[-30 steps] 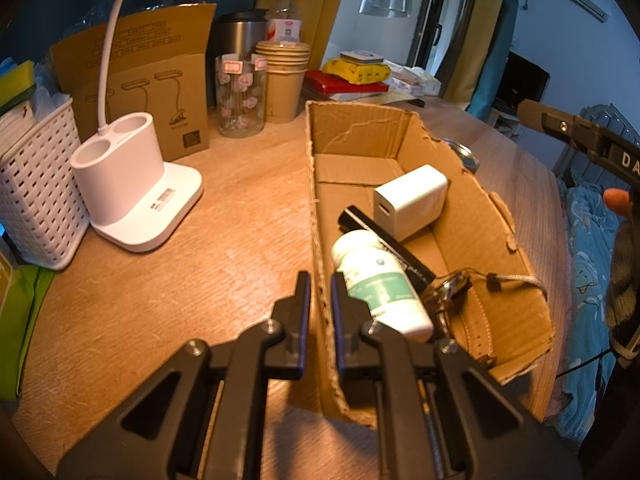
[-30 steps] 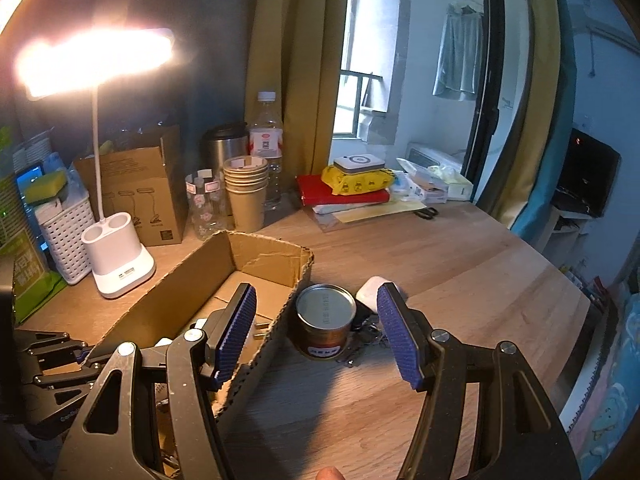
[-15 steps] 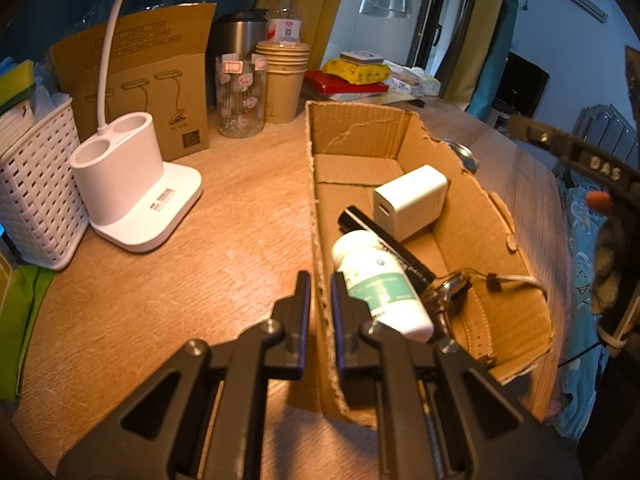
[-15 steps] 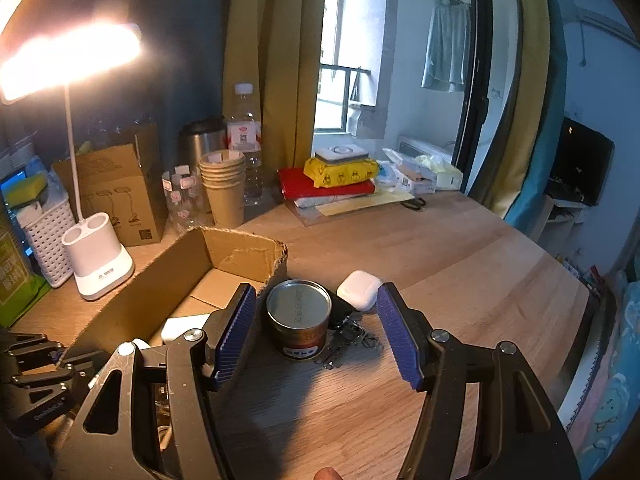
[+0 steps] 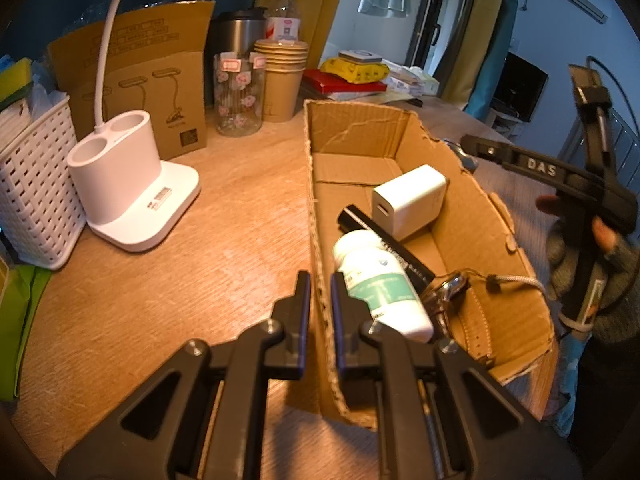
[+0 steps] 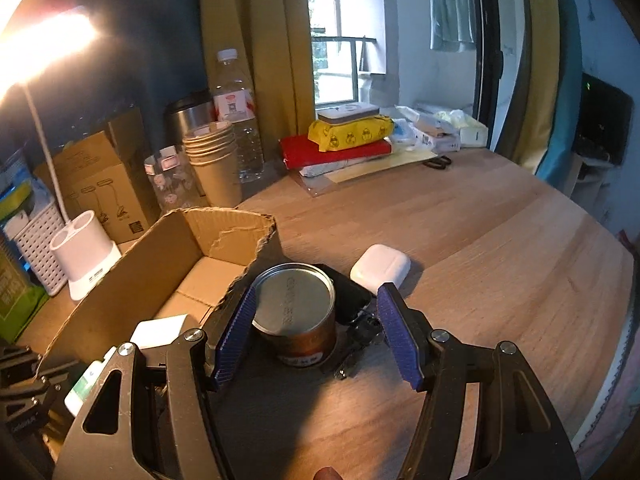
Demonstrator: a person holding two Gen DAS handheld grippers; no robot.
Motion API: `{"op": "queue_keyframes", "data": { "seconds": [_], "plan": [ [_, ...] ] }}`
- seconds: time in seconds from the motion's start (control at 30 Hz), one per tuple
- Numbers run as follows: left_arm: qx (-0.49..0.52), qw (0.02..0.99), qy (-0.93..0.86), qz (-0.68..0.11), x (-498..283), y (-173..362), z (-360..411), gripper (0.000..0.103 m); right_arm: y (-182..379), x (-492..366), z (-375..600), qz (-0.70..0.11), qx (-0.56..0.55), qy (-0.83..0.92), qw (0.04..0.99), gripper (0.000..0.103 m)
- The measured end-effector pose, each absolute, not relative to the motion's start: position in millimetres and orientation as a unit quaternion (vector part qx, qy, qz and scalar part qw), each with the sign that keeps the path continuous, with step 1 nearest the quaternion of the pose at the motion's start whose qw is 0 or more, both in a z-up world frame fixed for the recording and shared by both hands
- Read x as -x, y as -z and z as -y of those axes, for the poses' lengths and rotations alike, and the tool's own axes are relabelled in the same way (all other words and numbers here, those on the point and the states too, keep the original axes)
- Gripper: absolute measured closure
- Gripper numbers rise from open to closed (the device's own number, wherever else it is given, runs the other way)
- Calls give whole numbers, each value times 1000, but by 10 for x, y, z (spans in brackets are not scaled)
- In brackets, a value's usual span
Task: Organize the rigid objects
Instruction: 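Move the right gripper to the metal tin can and grasp it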
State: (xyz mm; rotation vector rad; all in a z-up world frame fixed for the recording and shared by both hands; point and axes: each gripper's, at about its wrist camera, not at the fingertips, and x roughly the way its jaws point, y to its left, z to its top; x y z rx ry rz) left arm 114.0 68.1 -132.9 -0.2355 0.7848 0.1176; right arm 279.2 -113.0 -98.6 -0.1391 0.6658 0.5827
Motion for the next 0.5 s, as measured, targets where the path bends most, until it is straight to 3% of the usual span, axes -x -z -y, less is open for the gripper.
{"op": "queue_keyframes", "data": {
  "seconds": [0.5],
  "plan": [
    [114,916,-55,-381,-1150,1344,-695,93,1135,-2750,1037,-319,115,-339,877,37]
  ]
}}
